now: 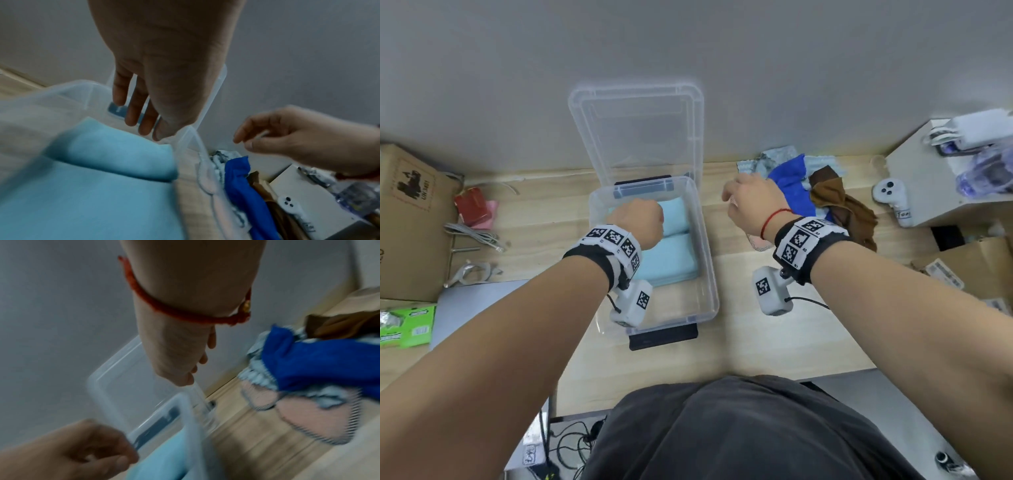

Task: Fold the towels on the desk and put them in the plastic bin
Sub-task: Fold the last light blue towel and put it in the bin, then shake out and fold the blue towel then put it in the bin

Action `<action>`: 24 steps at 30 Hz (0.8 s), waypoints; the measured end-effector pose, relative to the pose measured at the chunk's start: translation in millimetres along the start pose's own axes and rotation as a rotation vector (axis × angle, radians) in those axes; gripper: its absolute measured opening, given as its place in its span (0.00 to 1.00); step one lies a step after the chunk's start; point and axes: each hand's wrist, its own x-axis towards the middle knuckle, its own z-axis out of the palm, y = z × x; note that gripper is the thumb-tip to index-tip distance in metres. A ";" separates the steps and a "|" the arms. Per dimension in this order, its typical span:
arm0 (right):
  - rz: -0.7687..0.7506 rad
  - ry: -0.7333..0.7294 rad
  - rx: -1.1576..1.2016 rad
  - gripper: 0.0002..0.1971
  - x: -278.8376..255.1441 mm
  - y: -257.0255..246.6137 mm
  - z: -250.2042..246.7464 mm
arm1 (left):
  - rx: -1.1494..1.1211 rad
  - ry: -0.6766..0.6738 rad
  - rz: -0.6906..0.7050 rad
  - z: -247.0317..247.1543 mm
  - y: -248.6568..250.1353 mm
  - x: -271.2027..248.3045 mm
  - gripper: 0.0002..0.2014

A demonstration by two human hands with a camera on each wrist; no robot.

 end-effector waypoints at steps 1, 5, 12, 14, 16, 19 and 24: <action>0.077 -0.005 0.030 0.14 -2.6 16.0 -0.9 | -0.057 0.028 0.016 -4.7 9.4 2.7 0.14; 0.324 -0.092 0.114 0.19 -20.4 79.3 5.4 | -0.212 0.106 0.070 -15.0 57.4 12.6 0.12; 0.456 -0.245 0.152 0.24 -47.4 154.3 47.4 | -0.315 0.066 0.114 7.5 138.7 38.3 0.10; 0.468 -0.268 0.145 0.25 -50.2 165.1 60.6 | -0.303 0.040 0.124 15.4 154.7 44.3 0.09; 0.490 -0.312 0.137 0.30 -47.5 180.8 72.9 | -0.282 0.021 0.129 22.9 173.3 56.2 0.08; 0.503 -0.304 0.128 0.33 -47.2 186.5 81.5 | -0.273 0.034 0.149 28.0 182.9 62.8 0.09; 0.568 -0.288 0.238 0.26 -40.9 204.4 88.6 | -0.336 -0.073 0.151 37.3 204.2 81.4 0.08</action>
